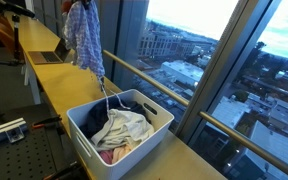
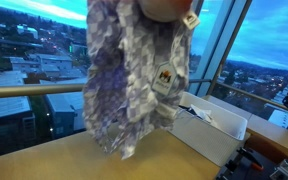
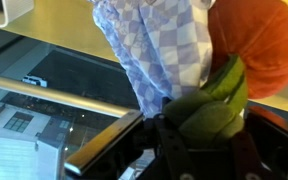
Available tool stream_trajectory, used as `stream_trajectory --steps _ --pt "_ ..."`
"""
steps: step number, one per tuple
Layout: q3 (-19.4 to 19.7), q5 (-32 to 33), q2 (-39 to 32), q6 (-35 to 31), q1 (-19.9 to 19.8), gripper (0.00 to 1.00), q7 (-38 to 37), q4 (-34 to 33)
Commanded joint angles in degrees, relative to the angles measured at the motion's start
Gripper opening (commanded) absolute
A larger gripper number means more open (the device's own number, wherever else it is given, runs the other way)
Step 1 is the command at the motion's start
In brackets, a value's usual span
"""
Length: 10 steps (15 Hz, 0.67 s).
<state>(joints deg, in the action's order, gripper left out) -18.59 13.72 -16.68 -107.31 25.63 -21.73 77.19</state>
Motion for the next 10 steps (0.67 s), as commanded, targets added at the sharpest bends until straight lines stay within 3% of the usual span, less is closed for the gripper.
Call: stream_trajectory --steps 1,5,6,7,8,10 --pt "1.2 1.9 -12.7 1.4 6.8 0.04 -5.0 -12.6" --pt "1.3 4.4 -21.7 4.0 11.0 0.04 -7.2 -22.3" --pt "4.9 2.2 -20.9 3.1 12.5 0.04 -6.5 -21.0" --pt "6.0 1.6 -21.0 3.8 12.4 0.04 -6.5 -21.6" --pt "4.4 2.9 -19.0 2.8 9.6 0.04 -7.6 -17.9" --pt "6.0 2.1 -15.1 1.3 7.4 0.04 -8.7 -12.0"
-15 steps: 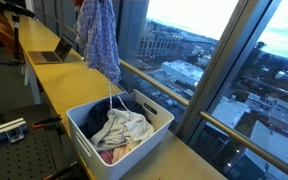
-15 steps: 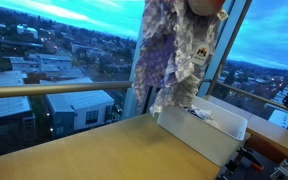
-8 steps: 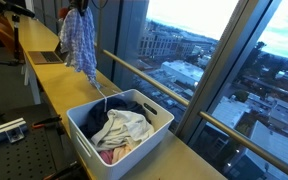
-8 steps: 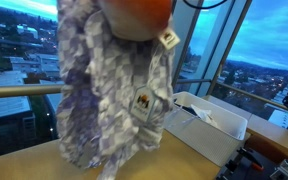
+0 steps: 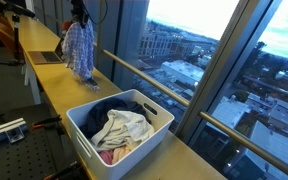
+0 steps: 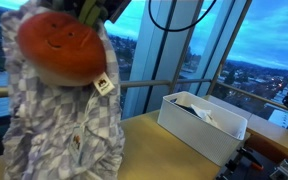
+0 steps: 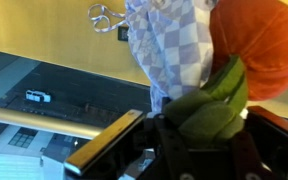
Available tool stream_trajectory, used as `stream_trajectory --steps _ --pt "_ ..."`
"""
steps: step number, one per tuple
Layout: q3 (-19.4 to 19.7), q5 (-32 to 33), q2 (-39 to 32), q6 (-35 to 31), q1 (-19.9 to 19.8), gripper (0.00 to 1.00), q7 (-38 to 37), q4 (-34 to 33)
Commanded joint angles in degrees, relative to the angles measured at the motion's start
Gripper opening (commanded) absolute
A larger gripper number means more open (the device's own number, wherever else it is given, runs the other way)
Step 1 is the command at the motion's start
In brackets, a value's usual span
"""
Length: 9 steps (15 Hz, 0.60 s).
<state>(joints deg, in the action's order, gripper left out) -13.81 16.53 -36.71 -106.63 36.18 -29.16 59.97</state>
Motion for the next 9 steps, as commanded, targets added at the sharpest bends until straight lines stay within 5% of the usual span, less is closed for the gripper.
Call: stream_trajectory --steps 1,9 --pt "1.6 -1.3 7.1 -0.2 -4.8 0.04 -1.8 8.8" --pt "1.7 -5.4 16.0 -6.8 -16.0 0.04 -2.2 34.0"
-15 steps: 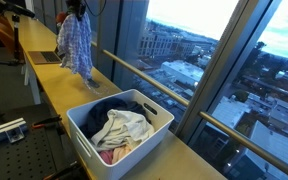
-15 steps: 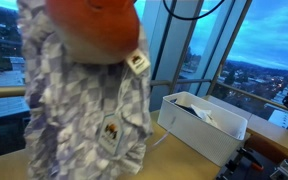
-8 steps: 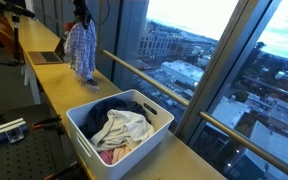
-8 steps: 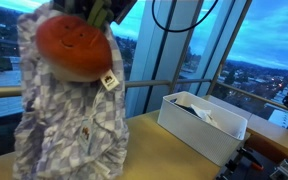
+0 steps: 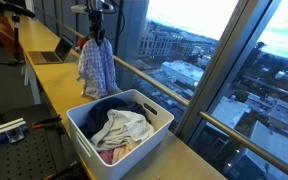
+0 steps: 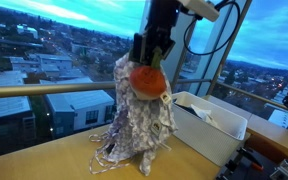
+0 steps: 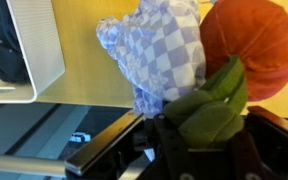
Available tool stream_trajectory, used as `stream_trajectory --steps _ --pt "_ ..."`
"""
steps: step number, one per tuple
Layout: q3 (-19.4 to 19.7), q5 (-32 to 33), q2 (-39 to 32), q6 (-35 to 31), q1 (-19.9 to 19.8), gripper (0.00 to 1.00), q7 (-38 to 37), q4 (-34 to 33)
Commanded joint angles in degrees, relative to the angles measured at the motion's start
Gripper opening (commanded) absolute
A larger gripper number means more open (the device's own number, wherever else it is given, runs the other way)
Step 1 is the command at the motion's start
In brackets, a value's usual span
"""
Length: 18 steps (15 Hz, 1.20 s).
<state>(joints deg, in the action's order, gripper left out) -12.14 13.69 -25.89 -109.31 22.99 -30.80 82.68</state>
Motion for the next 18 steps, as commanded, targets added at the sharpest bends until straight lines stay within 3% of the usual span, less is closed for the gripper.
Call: stream_trajectory --steps 1,5,6,7,15,18 --pt "1.7 -3.6 5.4 -5.9 -2.4 0.04 -0.1 14.3" --pt "2.9 -5.6 6.8 -13.1 -4.5 0.04 1.0 25.2" --pt "3.2 -6.1 7.1 -14.5 -4.8 0.3 1.0 27.2" --pt "3.7 -6.4 7.4 -15.8 -5.1 0.41 1.0 28.8" --pt "4.8 -6.5 23.4 -15.7 -8.7 0.98 1.2 36.2" --pt "5.8 -5.6 29.5 -15.3 -12.3 1.0 3.1 39.2"
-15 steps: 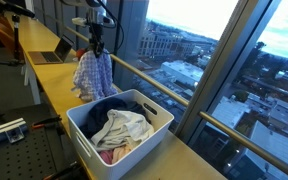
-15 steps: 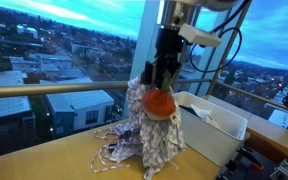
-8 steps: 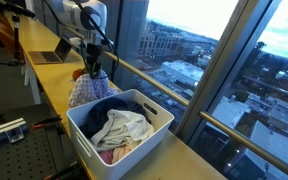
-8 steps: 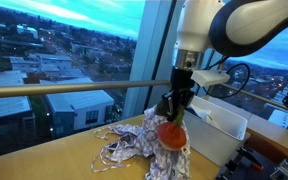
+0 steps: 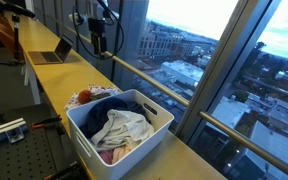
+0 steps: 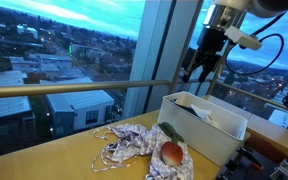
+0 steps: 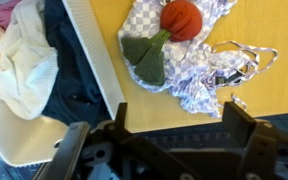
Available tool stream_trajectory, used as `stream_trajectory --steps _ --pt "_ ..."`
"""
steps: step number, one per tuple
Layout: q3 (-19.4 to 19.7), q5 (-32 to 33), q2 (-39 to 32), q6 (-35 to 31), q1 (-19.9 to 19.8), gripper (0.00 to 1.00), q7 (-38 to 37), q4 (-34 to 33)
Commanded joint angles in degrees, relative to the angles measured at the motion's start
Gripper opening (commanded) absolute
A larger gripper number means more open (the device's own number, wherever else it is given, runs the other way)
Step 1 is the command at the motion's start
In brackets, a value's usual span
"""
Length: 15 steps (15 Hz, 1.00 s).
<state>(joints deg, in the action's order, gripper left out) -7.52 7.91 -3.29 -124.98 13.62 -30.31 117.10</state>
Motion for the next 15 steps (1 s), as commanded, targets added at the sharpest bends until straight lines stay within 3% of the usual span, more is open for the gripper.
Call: stream_trajectory --steps 1,4,7,15 --pt "1.7 0.5 8.1 -0.2 -4.3 1.0 3.7 5.8" --pt "3.8 1.2 9.1 -2.4 -8.7 1.0 8.4 7.9" --pt "6.1 0.9 5.3 -5.7 -12.2 1.0 13.3 7.5" --pt "8.8 -6.4 -14.2 -15.9 -16.1 1.0 23.9 0.8"
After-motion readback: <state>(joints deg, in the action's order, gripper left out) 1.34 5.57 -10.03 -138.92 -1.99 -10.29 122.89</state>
